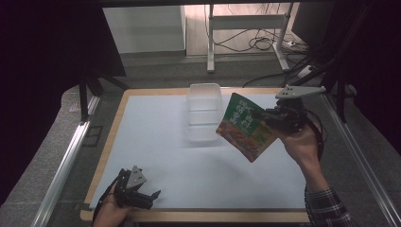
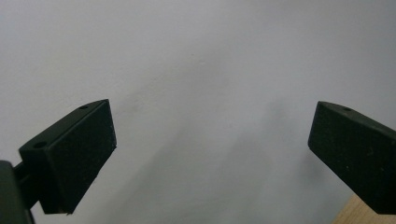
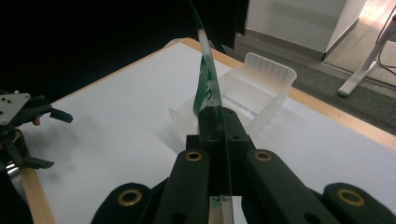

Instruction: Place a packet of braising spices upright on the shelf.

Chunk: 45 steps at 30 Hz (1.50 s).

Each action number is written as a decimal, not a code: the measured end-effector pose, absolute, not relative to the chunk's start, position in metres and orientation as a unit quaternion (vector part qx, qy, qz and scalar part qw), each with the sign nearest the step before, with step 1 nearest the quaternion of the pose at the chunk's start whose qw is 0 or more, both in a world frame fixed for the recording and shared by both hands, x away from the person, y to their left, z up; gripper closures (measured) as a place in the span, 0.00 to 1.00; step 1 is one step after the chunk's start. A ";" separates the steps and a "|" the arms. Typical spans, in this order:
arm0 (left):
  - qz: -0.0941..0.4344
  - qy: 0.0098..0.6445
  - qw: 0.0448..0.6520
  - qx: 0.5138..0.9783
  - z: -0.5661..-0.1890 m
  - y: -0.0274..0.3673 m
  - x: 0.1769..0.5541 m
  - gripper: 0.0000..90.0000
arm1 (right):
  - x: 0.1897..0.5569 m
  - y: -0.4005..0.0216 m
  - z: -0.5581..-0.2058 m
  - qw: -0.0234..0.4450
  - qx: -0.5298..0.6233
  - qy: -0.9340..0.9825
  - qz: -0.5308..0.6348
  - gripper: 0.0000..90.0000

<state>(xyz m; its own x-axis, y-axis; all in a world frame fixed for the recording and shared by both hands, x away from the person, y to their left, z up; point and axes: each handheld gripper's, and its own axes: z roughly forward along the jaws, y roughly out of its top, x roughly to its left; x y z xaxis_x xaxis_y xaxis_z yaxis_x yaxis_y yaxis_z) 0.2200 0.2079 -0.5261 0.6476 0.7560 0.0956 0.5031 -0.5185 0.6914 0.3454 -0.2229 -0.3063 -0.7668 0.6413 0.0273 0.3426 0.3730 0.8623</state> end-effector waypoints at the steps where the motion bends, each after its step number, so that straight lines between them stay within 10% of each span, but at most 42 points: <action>1: 0.196 0.370 0.321 0.850 -0.526 0.209 0.220 0.01 | 0.347 -0.222 -0.305 0.160 0.303 0.813 0.470 0.99; 45: 0.185 0.377 0.334 0.844 -0.525 0.213 0.221 0.01 | 0.453 -0.134 -0.258 0.156 0.262 0.804 0.510 0.99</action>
<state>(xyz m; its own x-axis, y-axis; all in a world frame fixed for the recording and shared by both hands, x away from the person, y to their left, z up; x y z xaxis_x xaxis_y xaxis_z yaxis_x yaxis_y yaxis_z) 0.2207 0.2125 -0.5252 0.6469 0.7602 0.0608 0.5127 -0.4925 0.7033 0.4529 -0.1339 -0.2581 -0.8139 0.5808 0.0169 0.2629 0.3421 0.9021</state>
